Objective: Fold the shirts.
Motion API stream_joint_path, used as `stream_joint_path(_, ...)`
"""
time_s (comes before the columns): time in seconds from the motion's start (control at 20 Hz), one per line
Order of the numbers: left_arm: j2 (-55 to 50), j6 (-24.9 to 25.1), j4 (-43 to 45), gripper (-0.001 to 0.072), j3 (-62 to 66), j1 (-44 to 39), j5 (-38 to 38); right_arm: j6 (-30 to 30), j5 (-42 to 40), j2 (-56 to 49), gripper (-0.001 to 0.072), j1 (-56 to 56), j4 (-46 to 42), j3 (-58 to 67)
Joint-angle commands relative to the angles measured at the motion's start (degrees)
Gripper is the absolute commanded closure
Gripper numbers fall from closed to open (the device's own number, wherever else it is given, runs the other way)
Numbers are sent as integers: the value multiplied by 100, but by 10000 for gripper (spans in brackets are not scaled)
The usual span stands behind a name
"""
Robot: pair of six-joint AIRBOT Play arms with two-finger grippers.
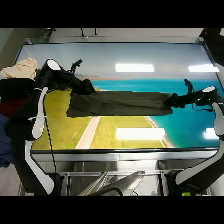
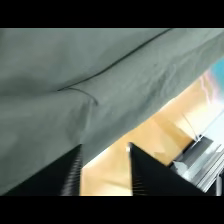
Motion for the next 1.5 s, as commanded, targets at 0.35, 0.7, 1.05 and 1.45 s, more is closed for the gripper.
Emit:
stream_joint_path(0.35, -570, 83, 2, 677, -42, -1849, 1937, -293, 1082, 1023, 689, 9, 1276, 282)
stream_joint_path(0.7, -1578, -186, -216, 677, 481, -2763, 2796, 55, 2168, 1987, 689, 9, 2433, 1078)
stream_joint_path(1.05, -1633, -114, -1757, 697, 671, -3005, 2719, 267, 2304, 1869, 689, 15, 2433, 1408)
stream_joint_path(1.45, 782, 350, -1967, 697, 671, -350, 35, 332, 1598, 1447, 689, 1587, 2430, 1403)
